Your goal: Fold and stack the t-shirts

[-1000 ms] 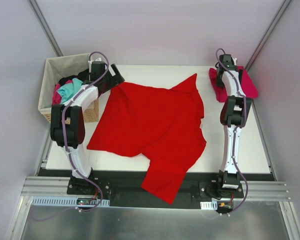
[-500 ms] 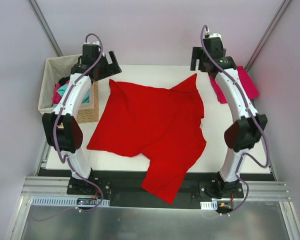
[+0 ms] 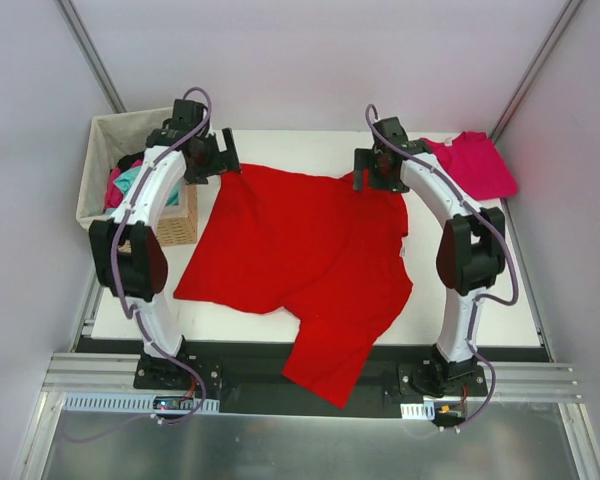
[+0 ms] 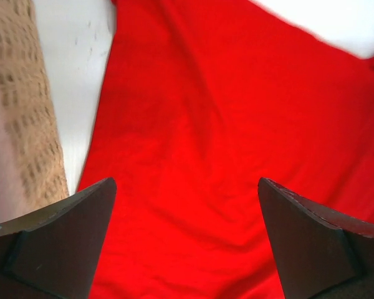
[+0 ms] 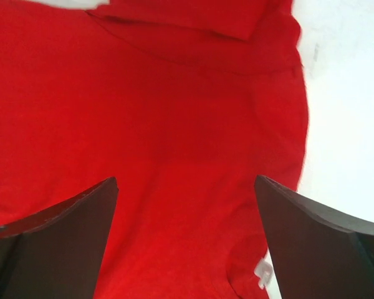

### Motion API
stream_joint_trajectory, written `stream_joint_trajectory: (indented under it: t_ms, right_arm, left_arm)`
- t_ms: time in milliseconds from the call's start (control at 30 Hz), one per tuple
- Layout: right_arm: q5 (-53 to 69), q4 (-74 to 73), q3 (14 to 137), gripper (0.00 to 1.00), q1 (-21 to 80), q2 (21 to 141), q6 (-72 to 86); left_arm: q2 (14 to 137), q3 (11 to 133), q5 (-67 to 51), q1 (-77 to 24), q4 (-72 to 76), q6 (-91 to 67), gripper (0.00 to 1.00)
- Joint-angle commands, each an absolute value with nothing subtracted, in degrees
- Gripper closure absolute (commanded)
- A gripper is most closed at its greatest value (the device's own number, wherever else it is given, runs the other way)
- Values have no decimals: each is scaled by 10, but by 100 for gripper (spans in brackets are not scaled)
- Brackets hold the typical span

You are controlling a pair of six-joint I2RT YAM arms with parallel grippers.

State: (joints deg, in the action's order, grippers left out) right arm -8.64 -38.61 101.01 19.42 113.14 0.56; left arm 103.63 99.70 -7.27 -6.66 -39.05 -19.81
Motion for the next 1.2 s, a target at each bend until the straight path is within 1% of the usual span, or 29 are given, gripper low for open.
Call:
stream_joint_trajectory:
  t_ms: [0, 67, 300, 400, 533, 700, 733, 933, 1167]
  right_arm:
    - [-51, -374, 1098, 4, 192, 1166, 5]
    - [-55, -378, 1142, 4, 187, 1188, 4]
    - [-45, -342, 1211, 2, 139, 1251, 4]
    - [-17, -338, 1244, 1, 121, 1291, 15]
    - [21, -304, 1235, 1, 117, 1310, 17]
    - [35, -300, 1254, 1, 117, 1346, 25]
    - [40, -297, 1255, 2, 117, 1349, 25]
    - [40, -293, 1251, 4, 118, 1360, 26]
    - [25, -287, 1218, 4, 116, 1348, 15]
  left_arm:
    - [1112, 1031, -70, -70, -413, -187, 3]
    - [1130, 1046, -65, -75, -412, -186, 3]
    - [1160, 1062, -70, -84, -396, -190, 3]
    - [1159, 1061, -79, -84, -391, -196, 3]
    - [1164, 1057, -80, -85, -390, -199, 3]
    - [1172, 1056, -69, -85, -389, -198, 3]
    - [1173, 1055, -65, -85, -390, -198, 3]
    - [1180, 1052, -54, -85, -389, -195, 3]
    - [1184, 1049, -54, -85, -389, -198, 3]
